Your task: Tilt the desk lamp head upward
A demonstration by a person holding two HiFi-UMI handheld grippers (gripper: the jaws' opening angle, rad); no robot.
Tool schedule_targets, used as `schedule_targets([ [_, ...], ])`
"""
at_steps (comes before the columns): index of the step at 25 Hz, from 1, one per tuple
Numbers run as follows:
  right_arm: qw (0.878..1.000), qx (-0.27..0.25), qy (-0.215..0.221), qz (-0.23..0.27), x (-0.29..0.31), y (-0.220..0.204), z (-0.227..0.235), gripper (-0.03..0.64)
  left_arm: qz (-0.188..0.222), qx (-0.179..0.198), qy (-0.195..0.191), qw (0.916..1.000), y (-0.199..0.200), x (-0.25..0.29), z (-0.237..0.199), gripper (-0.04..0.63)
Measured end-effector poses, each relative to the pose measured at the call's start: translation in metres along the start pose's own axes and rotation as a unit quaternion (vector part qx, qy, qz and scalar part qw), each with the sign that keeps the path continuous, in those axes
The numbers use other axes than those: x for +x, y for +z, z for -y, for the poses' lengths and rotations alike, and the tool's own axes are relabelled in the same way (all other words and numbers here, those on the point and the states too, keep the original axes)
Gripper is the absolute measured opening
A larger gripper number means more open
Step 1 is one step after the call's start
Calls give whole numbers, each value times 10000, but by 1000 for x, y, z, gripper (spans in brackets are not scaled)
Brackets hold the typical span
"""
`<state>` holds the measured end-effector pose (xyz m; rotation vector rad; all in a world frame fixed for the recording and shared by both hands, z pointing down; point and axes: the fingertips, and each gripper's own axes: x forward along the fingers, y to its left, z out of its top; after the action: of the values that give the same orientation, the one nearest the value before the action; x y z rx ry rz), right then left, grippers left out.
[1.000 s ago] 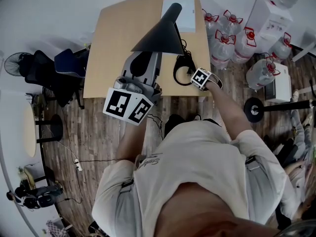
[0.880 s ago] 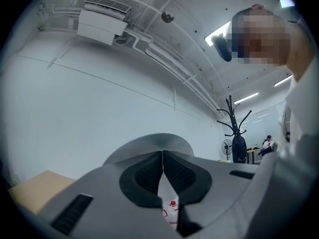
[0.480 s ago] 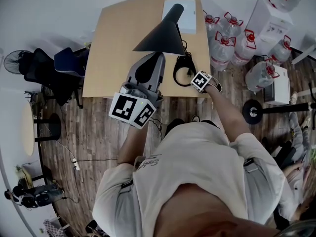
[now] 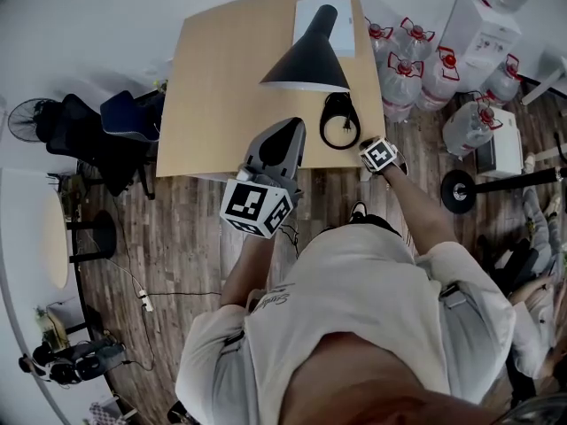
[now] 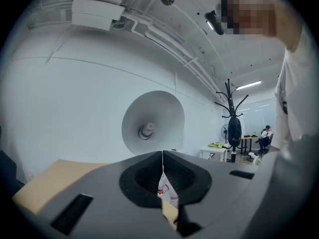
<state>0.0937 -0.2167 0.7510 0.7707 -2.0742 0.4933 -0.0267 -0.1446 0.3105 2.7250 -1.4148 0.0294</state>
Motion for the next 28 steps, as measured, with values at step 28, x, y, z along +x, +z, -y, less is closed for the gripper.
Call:
schedule_targets([
  [28, 9349, -180, -860, 3439, -308, 118, -138, -6, -252, -575, -561, 9965, -54, -69, 40, 15],
])
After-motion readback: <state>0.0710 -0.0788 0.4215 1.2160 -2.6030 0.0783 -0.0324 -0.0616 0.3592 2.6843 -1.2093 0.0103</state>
